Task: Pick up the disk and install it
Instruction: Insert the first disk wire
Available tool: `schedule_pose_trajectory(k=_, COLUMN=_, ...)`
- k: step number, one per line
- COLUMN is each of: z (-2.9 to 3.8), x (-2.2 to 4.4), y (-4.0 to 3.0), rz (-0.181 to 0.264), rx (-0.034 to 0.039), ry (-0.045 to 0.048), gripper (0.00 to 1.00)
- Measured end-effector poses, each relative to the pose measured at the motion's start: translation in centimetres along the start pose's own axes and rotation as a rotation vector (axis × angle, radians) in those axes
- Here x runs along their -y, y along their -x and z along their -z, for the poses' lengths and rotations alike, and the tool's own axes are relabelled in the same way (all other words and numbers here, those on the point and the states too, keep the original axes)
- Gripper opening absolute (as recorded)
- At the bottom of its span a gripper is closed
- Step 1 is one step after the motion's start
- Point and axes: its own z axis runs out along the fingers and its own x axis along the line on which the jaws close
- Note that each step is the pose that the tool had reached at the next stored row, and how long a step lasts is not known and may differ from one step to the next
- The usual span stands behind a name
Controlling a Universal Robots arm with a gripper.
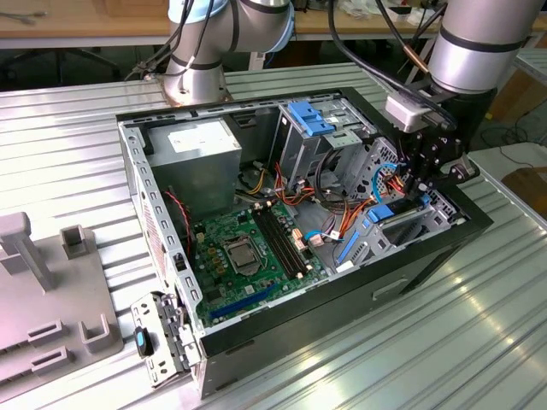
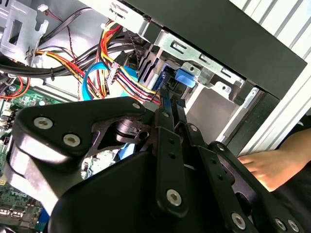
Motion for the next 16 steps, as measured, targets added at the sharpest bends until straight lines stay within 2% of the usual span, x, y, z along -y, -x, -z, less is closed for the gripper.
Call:
schedule_pose_trajectory(k=5, z=-0.18, x=-0.03, y=0.02, rz=0.001, rx=0.0022, ry=-0.0001, gripper=0.16)
schedule_pose_trajectory(k=16, z=-0.32, x=-0.06, y=0.04, rz=0.000, rx=0.0145, ry=-0.0002, gripper=0.16)
